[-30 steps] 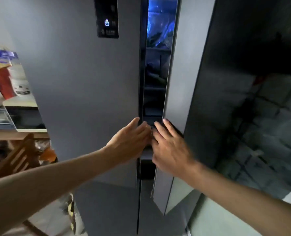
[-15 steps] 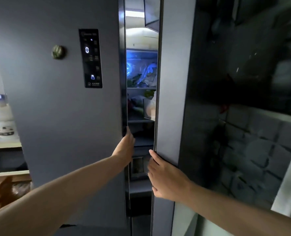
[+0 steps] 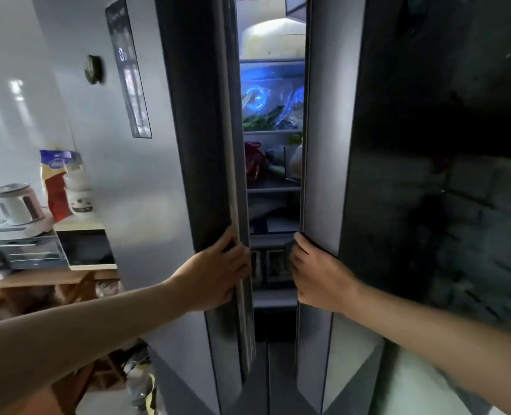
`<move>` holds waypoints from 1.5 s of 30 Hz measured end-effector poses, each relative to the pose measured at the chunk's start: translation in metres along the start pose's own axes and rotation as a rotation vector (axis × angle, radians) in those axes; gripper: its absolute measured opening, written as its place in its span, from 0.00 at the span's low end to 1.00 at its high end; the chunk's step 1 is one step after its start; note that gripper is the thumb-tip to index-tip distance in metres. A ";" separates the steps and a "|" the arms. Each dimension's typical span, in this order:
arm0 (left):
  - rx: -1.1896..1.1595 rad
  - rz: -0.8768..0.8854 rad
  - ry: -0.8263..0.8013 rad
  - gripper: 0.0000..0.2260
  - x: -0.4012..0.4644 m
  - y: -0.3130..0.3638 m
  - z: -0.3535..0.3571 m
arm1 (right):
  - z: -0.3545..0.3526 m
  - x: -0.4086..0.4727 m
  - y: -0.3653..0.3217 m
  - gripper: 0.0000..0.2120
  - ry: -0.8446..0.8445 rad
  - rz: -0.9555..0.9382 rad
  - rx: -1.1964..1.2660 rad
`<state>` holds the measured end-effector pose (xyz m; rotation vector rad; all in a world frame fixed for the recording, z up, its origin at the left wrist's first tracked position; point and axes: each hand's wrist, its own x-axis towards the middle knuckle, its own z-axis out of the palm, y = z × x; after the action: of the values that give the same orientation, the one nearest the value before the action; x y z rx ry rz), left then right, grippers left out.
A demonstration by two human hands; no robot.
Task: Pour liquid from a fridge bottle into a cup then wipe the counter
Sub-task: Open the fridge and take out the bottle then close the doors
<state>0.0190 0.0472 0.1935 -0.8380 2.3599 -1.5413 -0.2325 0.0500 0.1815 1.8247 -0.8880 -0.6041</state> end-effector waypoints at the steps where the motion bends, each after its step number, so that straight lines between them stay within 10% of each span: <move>1: -0.019 0.000 0.020 0.24 -0.014 -0.002 -0.003 | -0.003 -0.001 0.000 0.27 0.006 0.004 -0.019; 17: -0.092 -0.094 -0.041 0.28 -0.153 -0.013 -0.046 | -0.028 0.017 -0.003 0.30 -0.107 0.048 0.175; 23: 0.105 -0.164 0.054 0.24 -0.109 -0.096 -0.091 | -0.086 0.064 -0.023 0.25 0.304 0.309 0.844; 27: 0.195 -0.191 -0.056 0.24 -0.101 -0.137 -0.095 | -0.139 0.108 -0.052 0.25 0.424 0.511 1.702; 32: 0.184 -0.210 -0.075 0.25 -0.120 -0.138 -0.089 | -0.175 0.145 -0.088 0.16 0.697 0.361 2.306; 39: 0.141 -0.254 -0.125 0.24 -0.152 -0.143 -0.085 | -0.176 0.186 -0.103 0.15 1.034 0.346 1.386; 45: 0.189 -0.266 -0.154 0.23 -0.172 -0.147 -0.085 | -0.192 0.200 -0.102 0.22 0.713 0.256 1.102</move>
<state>0.1728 0.1655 0.3382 -1.2141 2.0235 -1.6956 0.0605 0.0239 0.1612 2.5224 -0.9794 0.8555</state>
